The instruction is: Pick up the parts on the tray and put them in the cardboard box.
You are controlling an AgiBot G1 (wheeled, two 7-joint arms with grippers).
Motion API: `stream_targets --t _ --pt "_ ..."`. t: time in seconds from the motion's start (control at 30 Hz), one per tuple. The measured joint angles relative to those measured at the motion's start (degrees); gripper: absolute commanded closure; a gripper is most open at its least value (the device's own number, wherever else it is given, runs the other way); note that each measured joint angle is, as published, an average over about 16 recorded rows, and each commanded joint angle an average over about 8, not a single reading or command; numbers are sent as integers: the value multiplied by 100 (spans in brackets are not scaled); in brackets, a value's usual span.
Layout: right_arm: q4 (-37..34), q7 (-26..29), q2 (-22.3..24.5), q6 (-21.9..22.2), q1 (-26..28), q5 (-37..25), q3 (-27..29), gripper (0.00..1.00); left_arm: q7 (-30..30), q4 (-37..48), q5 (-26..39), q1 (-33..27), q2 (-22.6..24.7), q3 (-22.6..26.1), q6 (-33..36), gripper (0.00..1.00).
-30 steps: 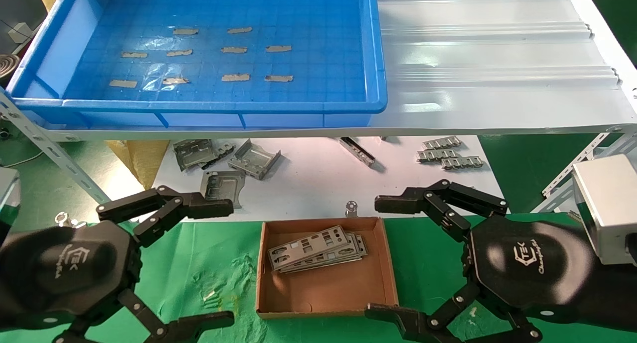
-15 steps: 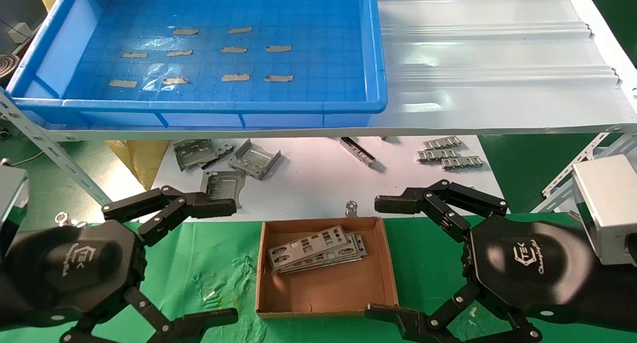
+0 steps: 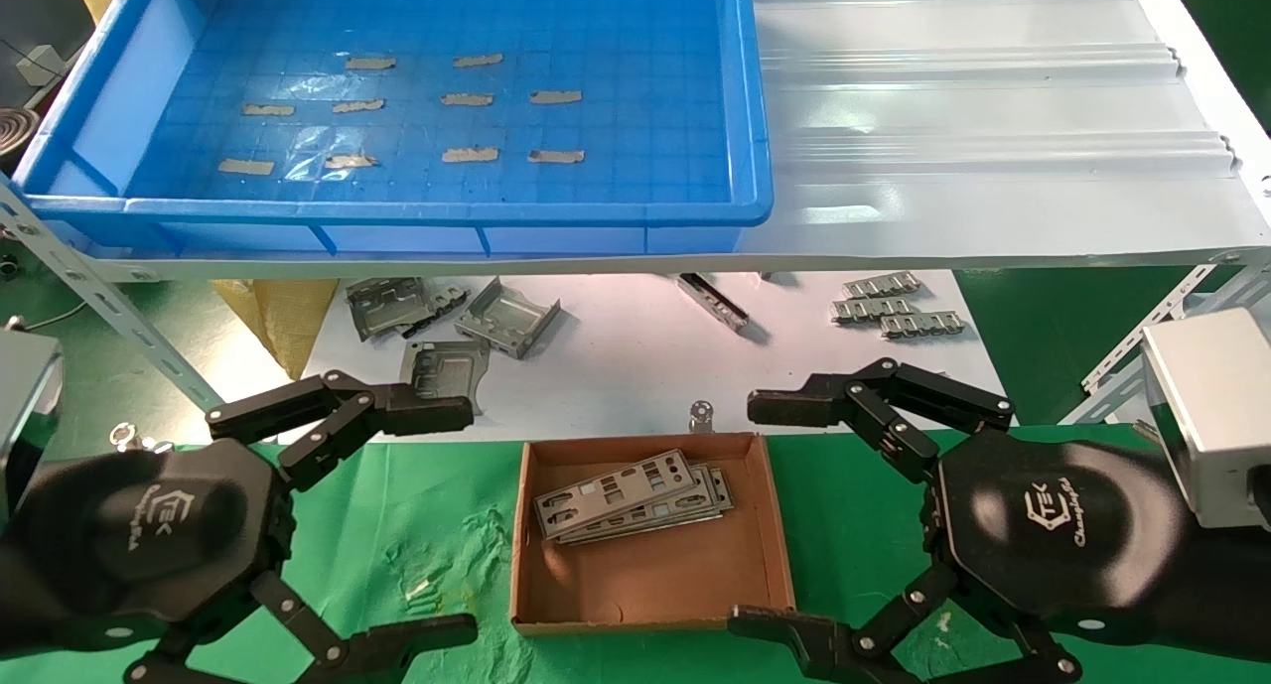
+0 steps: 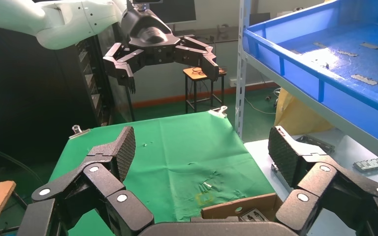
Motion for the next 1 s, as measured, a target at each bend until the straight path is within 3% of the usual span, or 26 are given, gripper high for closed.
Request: stream_targets --t 1.0 --pt "0 0 0 0 0 -1 0 0 5 7 5 -2 7 9 -8 0"
